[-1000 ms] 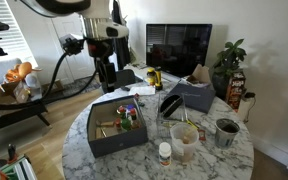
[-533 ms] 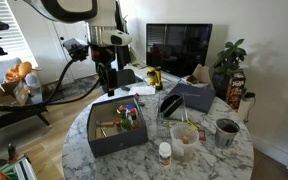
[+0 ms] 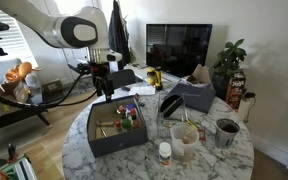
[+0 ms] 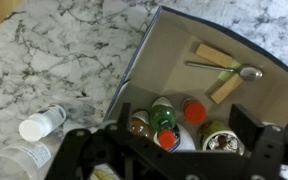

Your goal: Move the green bottle from the blue box to the table

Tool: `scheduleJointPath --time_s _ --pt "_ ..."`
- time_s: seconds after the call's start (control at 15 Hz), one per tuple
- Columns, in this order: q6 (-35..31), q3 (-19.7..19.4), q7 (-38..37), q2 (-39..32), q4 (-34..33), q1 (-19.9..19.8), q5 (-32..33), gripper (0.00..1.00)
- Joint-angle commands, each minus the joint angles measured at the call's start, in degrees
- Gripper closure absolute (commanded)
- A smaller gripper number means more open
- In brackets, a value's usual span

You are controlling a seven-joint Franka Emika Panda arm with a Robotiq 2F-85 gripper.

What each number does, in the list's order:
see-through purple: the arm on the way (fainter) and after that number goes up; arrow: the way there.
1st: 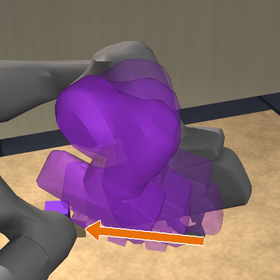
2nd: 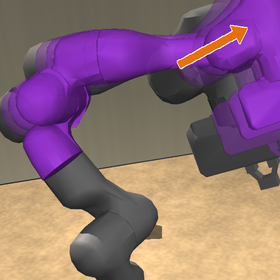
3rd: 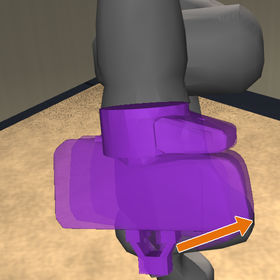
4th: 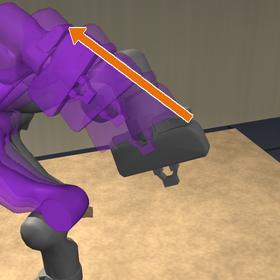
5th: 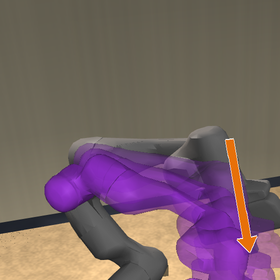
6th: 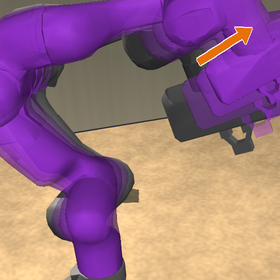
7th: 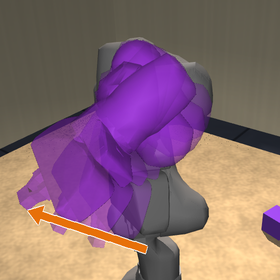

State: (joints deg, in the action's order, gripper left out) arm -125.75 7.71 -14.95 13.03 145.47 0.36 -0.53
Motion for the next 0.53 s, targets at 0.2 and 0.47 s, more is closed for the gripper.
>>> scheduleJointPath --time_s 0.2,0.47 --pt "-25.4 -1.5 -3.4 -9.2 4.0 0.5 0.8 0.00" --pt "-27.3 -2.4 -1.5 -10.2 3.6 1.1 -0.8 0.00"
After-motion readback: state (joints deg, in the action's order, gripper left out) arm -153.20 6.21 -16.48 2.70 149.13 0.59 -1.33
